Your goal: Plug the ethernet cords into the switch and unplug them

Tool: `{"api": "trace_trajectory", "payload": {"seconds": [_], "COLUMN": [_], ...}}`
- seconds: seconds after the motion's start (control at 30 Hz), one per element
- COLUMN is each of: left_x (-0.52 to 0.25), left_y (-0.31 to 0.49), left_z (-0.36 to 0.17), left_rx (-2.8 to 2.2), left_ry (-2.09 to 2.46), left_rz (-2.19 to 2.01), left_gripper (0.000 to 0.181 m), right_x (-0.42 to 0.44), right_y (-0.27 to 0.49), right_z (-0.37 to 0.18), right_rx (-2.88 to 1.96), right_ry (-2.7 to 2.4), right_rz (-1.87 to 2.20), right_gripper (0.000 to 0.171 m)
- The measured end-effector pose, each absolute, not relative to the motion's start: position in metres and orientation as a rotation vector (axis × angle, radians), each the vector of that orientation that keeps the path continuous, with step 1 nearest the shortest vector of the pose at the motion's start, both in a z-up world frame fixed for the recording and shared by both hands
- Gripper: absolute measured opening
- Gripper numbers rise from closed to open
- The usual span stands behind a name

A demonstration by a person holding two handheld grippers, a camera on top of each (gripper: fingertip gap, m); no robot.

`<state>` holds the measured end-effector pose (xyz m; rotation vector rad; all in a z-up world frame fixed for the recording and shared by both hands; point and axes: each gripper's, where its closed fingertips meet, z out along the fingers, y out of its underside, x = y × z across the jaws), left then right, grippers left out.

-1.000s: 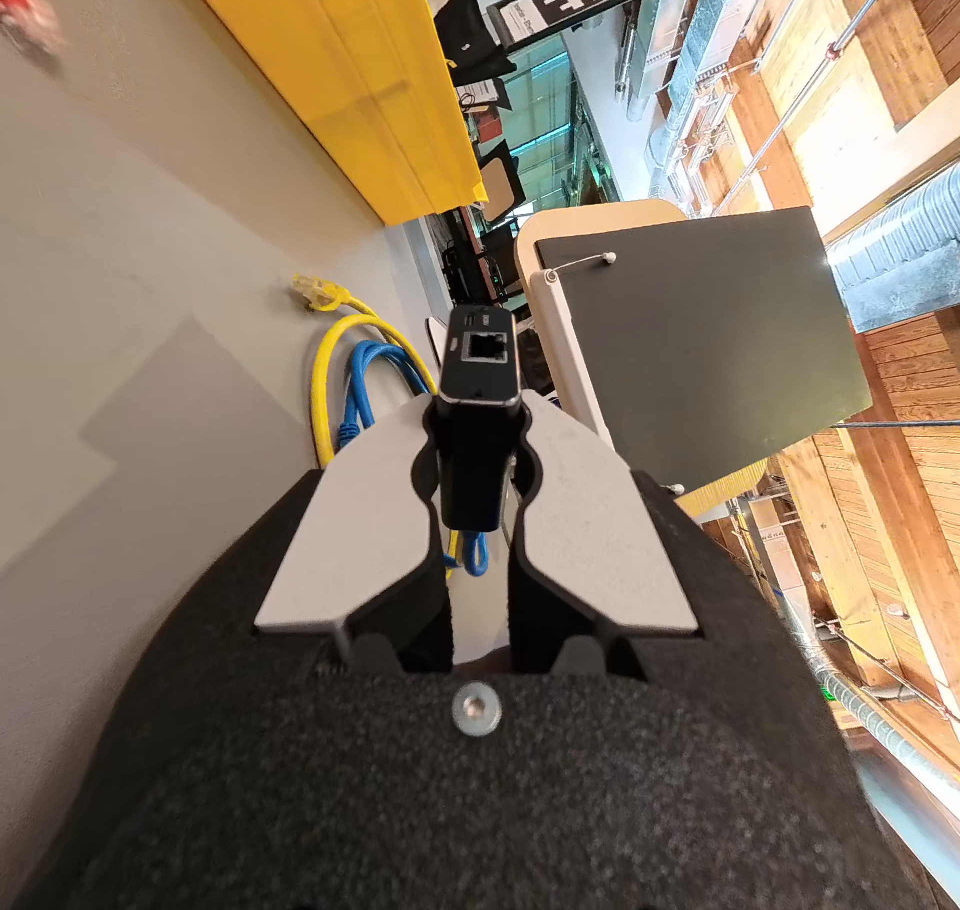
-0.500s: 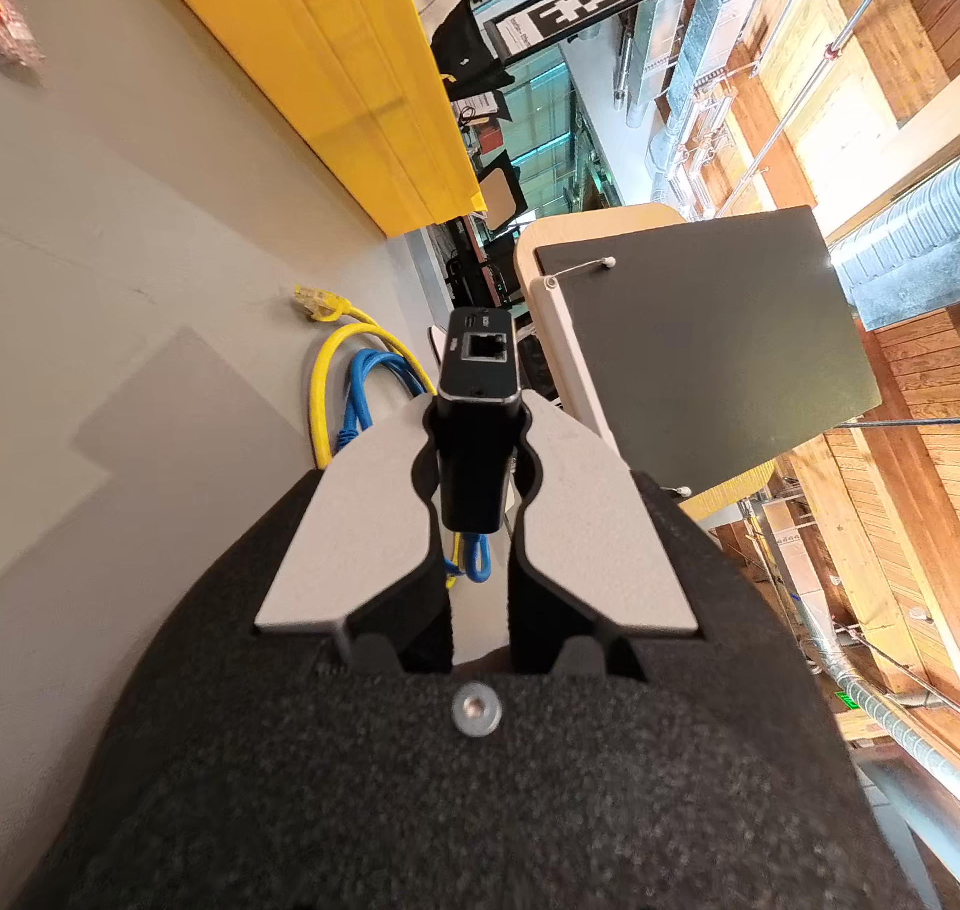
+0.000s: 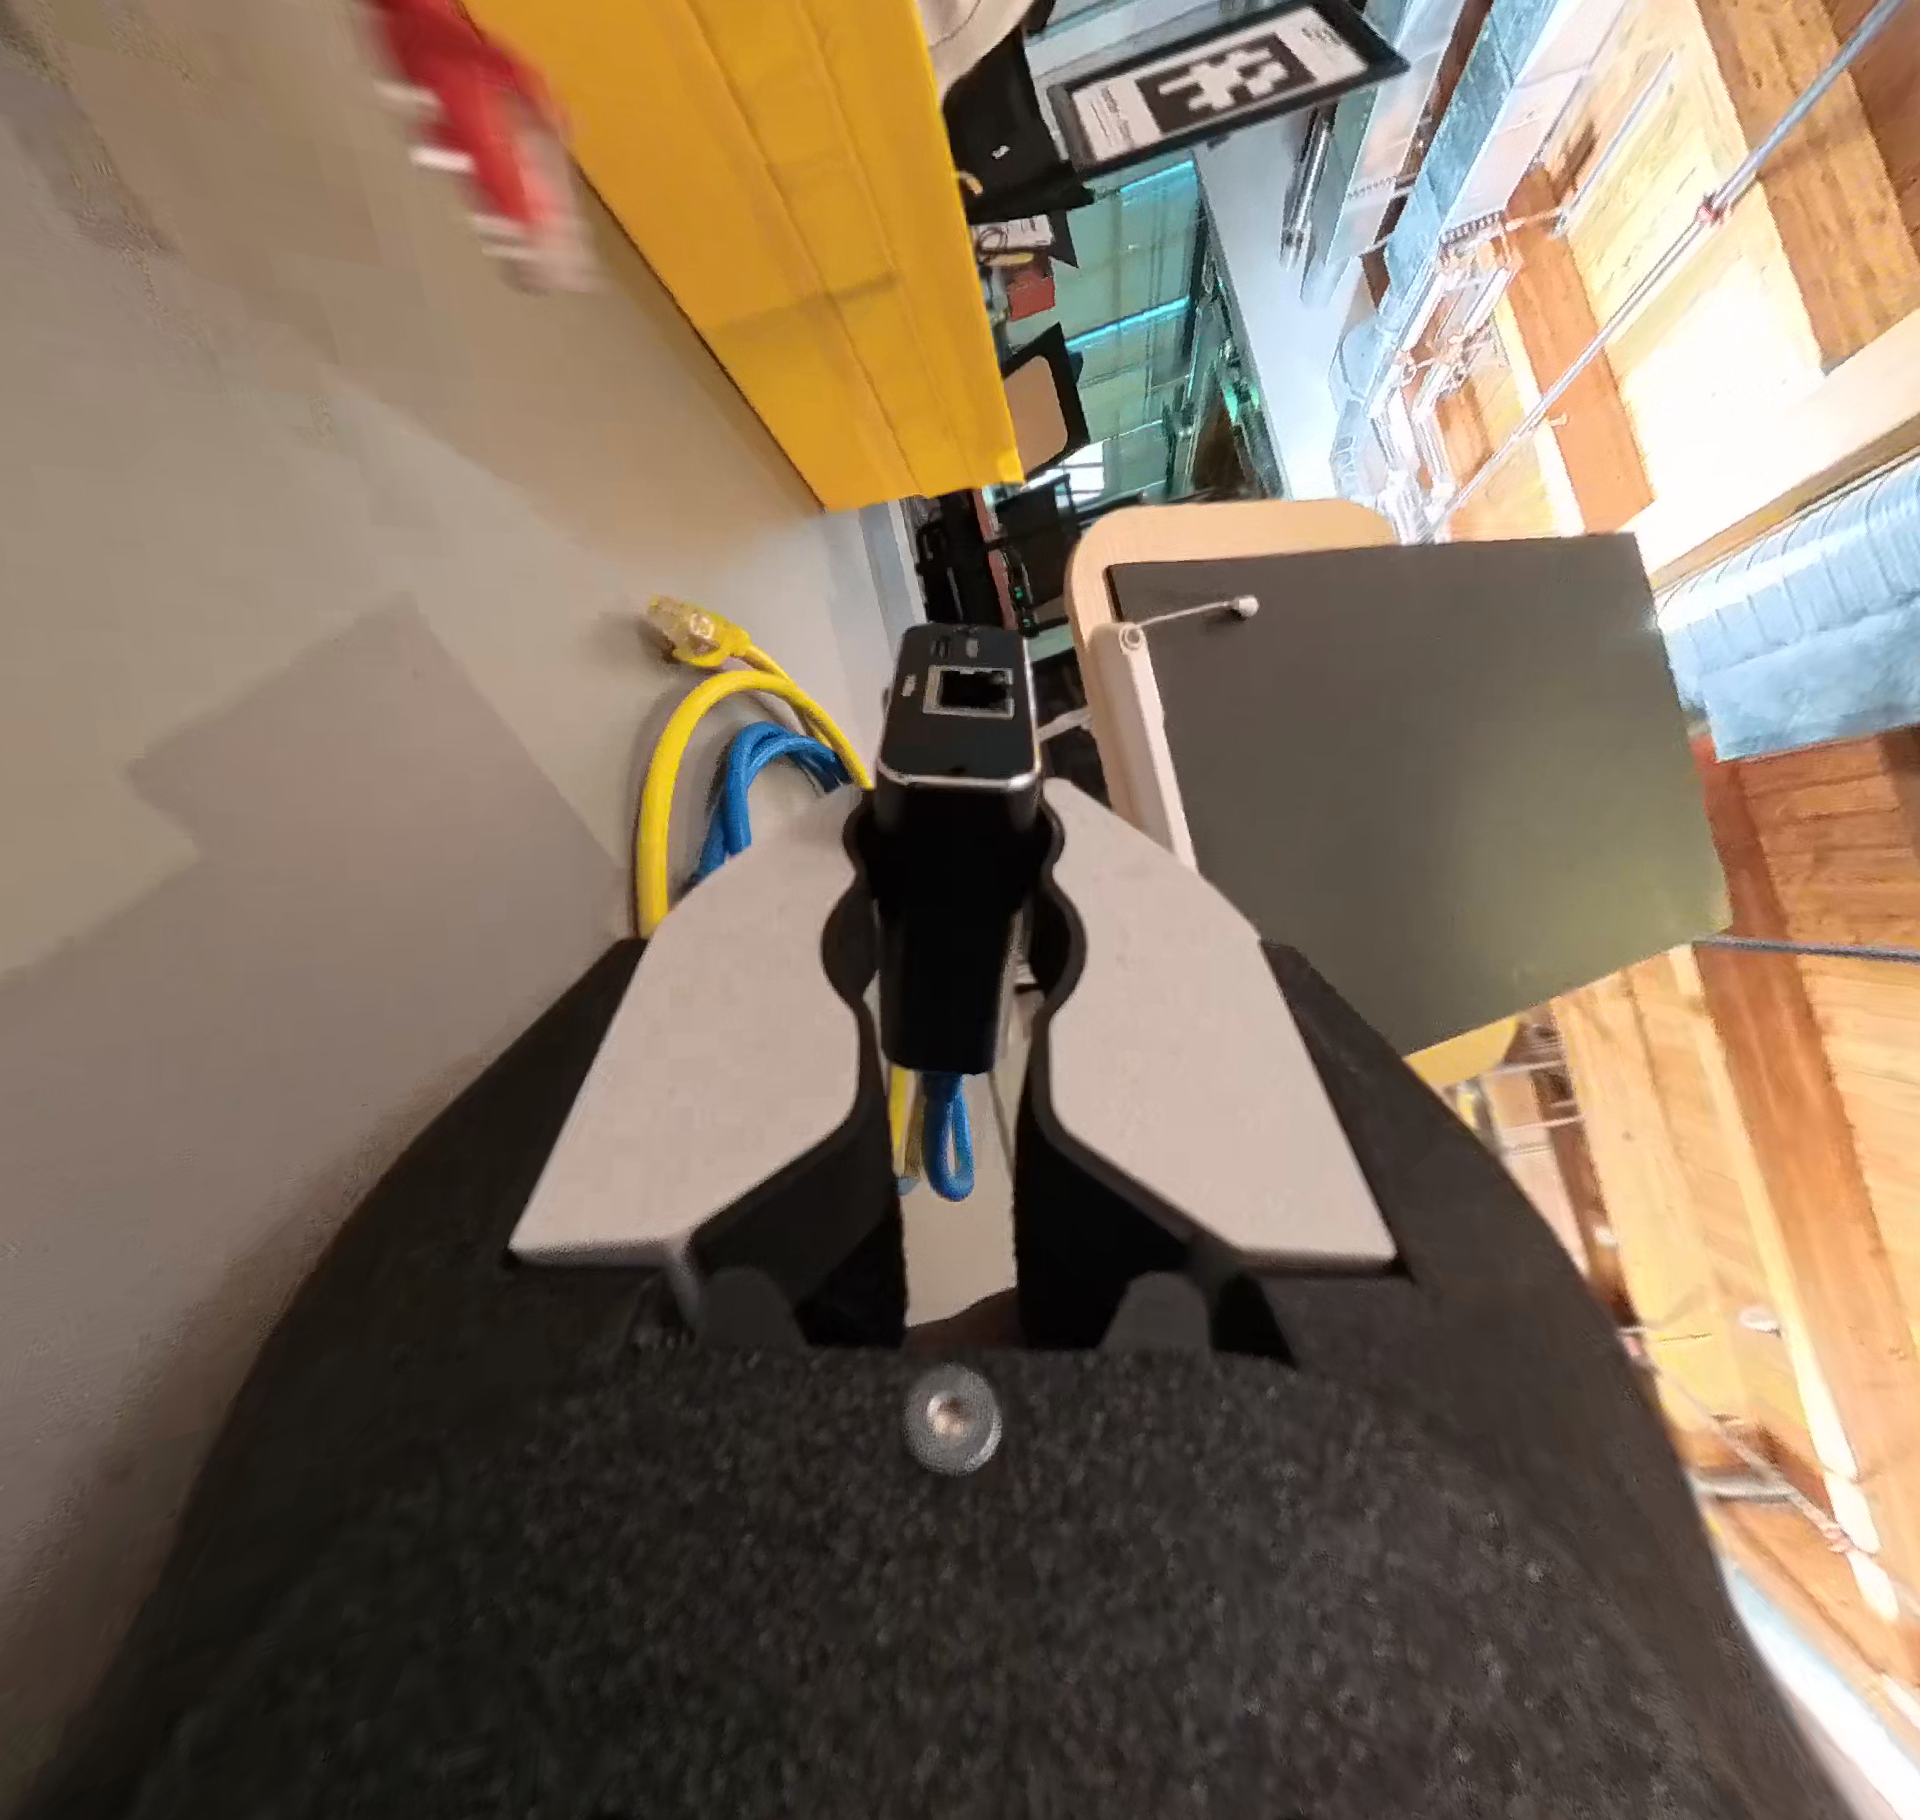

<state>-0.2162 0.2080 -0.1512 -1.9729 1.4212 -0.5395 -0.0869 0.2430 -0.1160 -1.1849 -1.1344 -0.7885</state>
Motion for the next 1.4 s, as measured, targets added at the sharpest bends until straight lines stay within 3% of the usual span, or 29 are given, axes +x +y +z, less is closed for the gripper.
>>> {"api": "trace_trajectory", "payload": {"seconds": [0.03, 0.2, 0.97, 1.4], "left_x": [-0.211, -0.192, -0.189, -0.172], "left_y": [0.211, 0.209, 0.198, 0.187], "left_z": [-0.138, -0.109, -0.115, -0.110], "left_rx": [-1.946, -1.882, -1.913, -1.858], "left_ry": [1.431, 1.505, 1.549, 1.459], "left_rz": [-0.519, -0.518, -0.551, -0.864], "left_gripper": [0.004, 0.004, 0.004, 0.006], "right_x": [-0.089, -0.095, -0.122, -0.127], "right_y": [0.242, 0.238, 0.229, 0.223], "right_z": [-0.117, -0.120, -0.113, -0.105], "right_rx": [-1.175, -1.189, -1.195, -1.109], "right_ry": [-1.150, -1.181, -1.224, -1.212], "right_rz": [-0.827, -0.904, -0.948, -0.830], "right_gripper": [0.025, 0.025, 0.024, 0.024]}}
